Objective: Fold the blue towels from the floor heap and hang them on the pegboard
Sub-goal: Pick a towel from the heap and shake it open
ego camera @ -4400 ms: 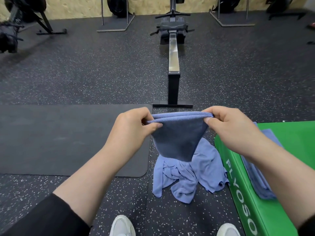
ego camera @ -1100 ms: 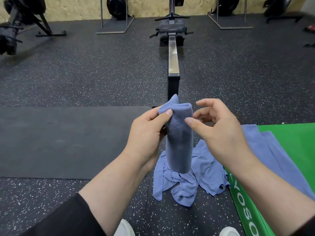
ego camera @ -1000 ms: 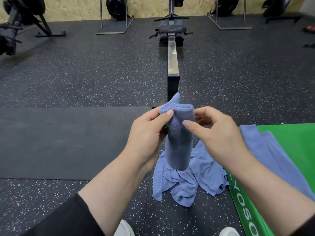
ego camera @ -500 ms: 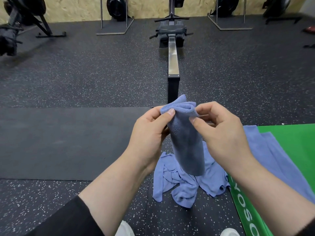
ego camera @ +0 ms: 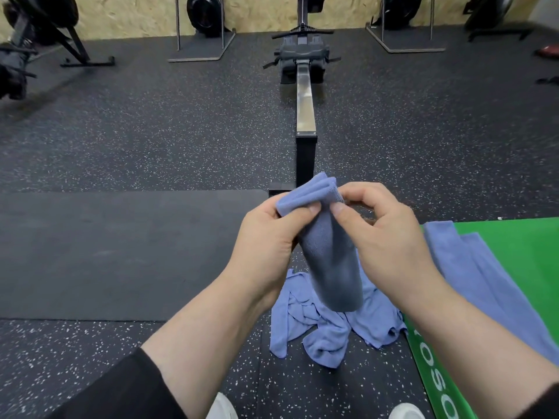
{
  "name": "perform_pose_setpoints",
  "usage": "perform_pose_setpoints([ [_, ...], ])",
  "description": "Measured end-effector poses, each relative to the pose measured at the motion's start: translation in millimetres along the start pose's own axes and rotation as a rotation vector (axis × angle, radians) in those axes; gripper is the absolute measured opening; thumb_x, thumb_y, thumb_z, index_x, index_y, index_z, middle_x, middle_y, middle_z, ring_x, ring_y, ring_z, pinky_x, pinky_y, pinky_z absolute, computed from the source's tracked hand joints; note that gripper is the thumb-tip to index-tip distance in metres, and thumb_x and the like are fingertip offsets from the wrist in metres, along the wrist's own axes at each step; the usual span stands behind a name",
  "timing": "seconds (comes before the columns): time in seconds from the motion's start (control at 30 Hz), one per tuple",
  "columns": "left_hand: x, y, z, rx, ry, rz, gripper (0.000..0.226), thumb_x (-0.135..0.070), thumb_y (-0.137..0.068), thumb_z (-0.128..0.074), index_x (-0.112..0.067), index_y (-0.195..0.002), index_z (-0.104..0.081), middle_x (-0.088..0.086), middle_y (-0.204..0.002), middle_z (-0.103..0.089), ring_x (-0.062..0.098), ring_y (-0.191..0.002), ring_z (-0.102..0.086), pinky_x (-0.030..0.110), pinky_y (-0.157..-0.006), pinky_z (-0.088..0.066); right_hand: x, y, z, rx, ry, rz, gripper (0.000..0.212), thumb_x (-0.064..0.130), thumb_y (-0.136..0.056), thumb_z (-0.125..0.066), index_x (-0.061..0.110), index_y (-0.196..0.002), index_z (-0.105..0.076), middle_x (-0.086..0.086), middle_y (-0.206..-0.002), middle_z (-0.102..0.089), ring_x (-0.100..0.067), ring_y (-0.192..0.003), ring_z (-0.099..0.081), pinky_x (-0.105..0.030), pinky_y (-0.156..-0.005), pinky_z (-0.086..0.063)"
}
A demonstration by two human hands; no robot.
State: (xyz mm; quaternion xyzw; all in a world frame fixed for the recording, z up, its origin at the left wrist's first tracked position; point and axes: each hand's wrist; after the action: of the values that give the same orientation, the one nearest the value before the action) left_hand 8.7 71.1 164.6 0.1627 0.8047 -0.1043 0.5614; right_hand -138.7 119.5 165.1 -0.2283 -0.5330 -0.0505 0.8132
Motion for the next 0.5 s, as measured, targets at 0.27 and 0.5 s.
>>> perform_pose_setpoints([
  [0.27, -21, -8, 6, -0.024, 0.117, -0.05, 0.037, -0.003, -0.092, -0.059, 0.003, -0.129, -0.062, 0.025, -0.131, -0.064, 0.035, -0.127, -0.059, 0.053, -0.116, -0.038, -12, -2, -1, 0.412, 0.033, -0.181, 0.06, 0.054, -0.063, -0.078, 0.028, -0.116, -0.062, 0.009, -0.105, -0.073, -0.011, -0.1, -0.069, -0.044, -0.094, -0.053],
  [0.5, -40, -14, 14, -0.133, 0.251, -0.078, 0.027, -0.01, -0.098, -0.056, -0.003, -0.123, -0.065, 0.015, -0.116, -0.072, 0.023, -0.109, -0.068, 0.041, -0.105, -0.051, -5, 4, -7, 0.48, 0.097, -0.13, 0.034, 0.05, -0.086, -0.062, 0.017, -0.093, -0.062, -0.007, -0.09, -0.067, -0.008, -0.075, -0.054, -0.045, -0.077, -0.05],
])
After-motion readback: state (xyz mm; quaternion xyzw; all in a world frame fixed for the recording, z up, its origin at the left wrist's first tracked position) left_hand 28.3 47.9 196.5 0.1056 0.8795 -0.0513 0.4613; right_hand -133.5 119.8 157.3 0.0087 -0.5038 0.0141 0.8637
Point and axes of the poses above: each hand's wrist, its own y-axis away from the middle knuckle, its own z-axis out of the back of the hand, x = y × z
